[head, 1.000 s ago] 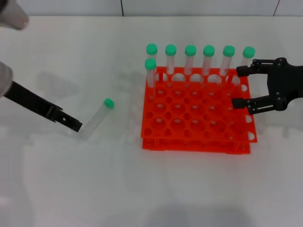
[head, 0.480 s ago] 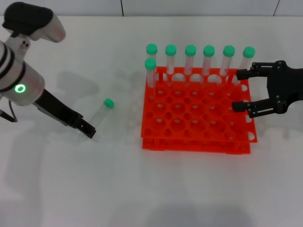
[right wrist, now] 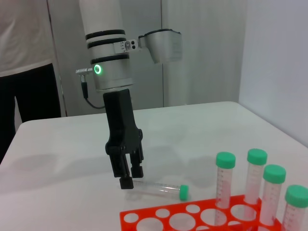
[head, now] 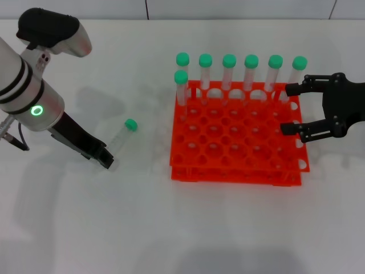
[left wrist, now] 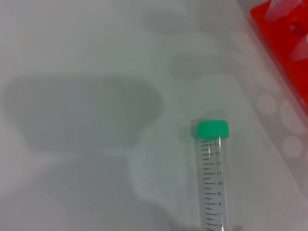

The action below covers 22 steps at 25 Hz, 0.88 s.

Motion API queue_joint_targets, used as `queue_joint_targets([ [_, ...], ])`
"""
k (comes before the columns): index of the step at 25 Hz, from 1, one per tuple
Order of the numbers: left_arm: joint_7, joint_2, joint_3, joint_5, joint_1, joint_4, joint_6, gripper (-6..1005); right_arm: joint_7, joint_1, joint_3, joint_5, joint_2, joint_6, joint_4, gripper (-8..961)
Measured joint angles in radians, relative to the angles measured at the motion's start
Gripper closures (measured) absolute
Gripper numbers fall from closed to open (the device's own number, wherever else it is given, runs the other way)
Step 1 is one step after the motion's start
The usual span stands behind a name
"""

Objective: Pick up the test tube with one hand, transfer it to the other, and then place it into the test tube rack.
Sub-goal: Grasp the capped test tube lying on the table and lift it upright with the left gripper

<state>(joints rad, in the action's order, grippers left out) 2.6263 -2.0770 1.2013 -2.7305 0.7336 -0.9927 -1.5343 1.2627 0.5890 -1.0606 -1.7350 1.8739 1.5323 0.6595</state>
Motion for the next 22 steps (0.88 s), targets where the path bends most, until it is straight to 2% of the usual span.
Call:
queue_joint_targets([
  [2,0.008,0.0,0.001,0.0,0.0,0.001,0.005,276,0.0,0.0,0.001,0.0,-0.002,0.0,0.0,85],
  [5,0.017,0.0,0.001,0.0,0.0,0.009,0.012,477,0.0,0.0,0.0,0.0,-0.003,0.0,0.0,84],
  [11,0.023,0.0,0.001,0.0,0.0,0.025,0.017,592,0.0,0.001,-0.001,0.0,-0.004,0.004,0.0,84],
  [16,0.027,0.0,0.01,0.0,0.002,0.031,0.029,606,0.0,0.001,-0.001,0.0,-0.004,0.002,0.0,84],
  [21,0.054,0.002,0.082,-0.001,0.016,0.061,0.062,620,0.0,-0.002,-0.001,-0.001,-0.004,-0.001,0.0,85],
  [22,0.059,0.002,0.095,0.0,0.021,0.07,0.069,651,0.0,-0.002,-0.001,-0.001,-0.004,-0.001,0.0,85],
])
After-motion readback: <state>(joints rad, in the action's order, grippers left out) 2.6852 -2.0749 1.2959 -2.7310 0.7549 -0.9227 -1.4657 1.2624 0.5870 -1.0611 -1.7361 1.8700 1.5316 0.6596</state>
